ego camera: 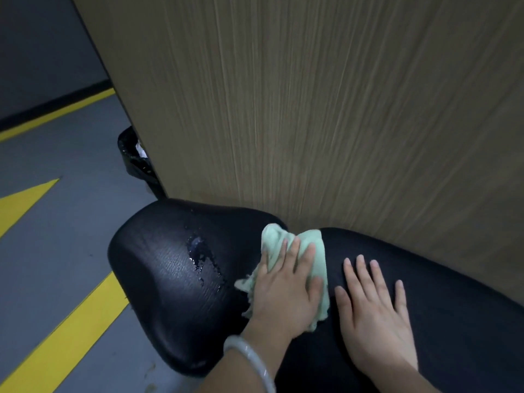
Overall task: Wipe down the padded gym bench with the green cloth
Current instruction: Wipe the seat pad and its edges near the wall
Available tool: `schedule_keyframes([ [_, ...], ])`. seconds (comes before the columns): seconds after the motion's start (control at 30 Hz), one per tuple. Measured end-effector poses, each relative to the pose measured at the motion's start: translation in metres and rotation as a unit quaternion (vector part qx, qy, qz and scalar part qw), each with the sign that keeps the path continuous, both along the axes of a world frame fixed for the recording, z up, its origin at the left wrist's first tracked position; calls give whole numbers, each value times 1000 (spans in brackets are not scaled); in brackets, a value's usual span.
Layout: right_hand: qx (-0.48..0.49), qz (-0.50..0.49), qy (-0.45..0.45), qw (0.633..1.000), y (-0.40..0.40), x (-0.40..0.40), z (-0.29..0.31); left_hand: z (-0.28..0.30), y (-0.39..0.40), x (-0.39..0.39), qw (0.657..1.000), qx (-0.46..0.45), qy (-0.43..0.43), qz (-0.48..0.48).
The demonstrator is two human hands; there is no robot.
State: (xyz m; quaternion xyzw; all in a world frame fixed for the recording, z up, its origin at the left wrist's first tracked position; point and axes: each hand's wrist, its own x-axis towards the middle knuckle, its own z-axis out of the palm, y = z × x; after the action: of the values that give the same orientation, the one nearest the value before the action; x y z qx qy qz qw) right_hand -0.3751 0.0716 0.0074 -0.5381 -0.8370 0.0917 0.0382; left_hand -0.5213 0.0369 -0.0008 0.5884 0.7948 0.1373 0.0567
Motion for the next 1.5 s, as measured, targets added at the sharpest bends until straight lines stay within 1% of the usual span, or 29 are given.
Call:
schedule_keyframes([
  [0.1,2,-25,1,1000,-1,-2,4,-7,-55,18,999,33,-13,6],
  [0.17,-5,-35,2,999,-2,-3,7,-14,-88,29,999,38,-14,14],
  [0.23,-11,-33,2,999,-4,-4,9,-20,-103,36,999,35,5,18],
  [0.3,-14,-33,4,999,-5,-4,9,-21,-101,37,999,29,20,27],
  [0.37,-16,-31,1,999,-5,-4,9,-14,-89,35,999,24,4,30],
  [0.57,-13,-32,7,999,-4,-6,10,-6,-30,19,1000,19,4,14],
  [0.7,-20,-33,-4,999,-3,-8,13,1,-17,6,999,21,-34,-6],
  [0.8,-23,-42,-24,999,-1,-11,15,5,-36,-10,996,74,-42,-4],
  [0.9,-28,-42,-44,998,-1,-14,14,15,-62,-28,982,181,-51,23],
  [0.93,-31,-42,-51,997,-1,-14,14,18,-69,-37,977,204,-48,37],
  [0.97,-37,-42,-60,997,-1,-15,15,19,-77,-47,976,207,-41,51],
  [1.03,-48,-44,-73,995,-2,-16,16,14,-91,-66,984,161,-14,78],
  [1.13,-40,-31,-80,995,-2,-14,14,-2,-101,-78,991,32,55,116],
  [1.27,-32,-11,-94,995,0,-14,15,4,-87,-80,980,-93,36,172],
  [1.4,7,26,-127,992,5,-16,0,9,-60,-103,973,-106,22,205],
  [1.5,48,50,-56,996,10,-16,-15,14,-40,-134,969,-134,12,209],
])
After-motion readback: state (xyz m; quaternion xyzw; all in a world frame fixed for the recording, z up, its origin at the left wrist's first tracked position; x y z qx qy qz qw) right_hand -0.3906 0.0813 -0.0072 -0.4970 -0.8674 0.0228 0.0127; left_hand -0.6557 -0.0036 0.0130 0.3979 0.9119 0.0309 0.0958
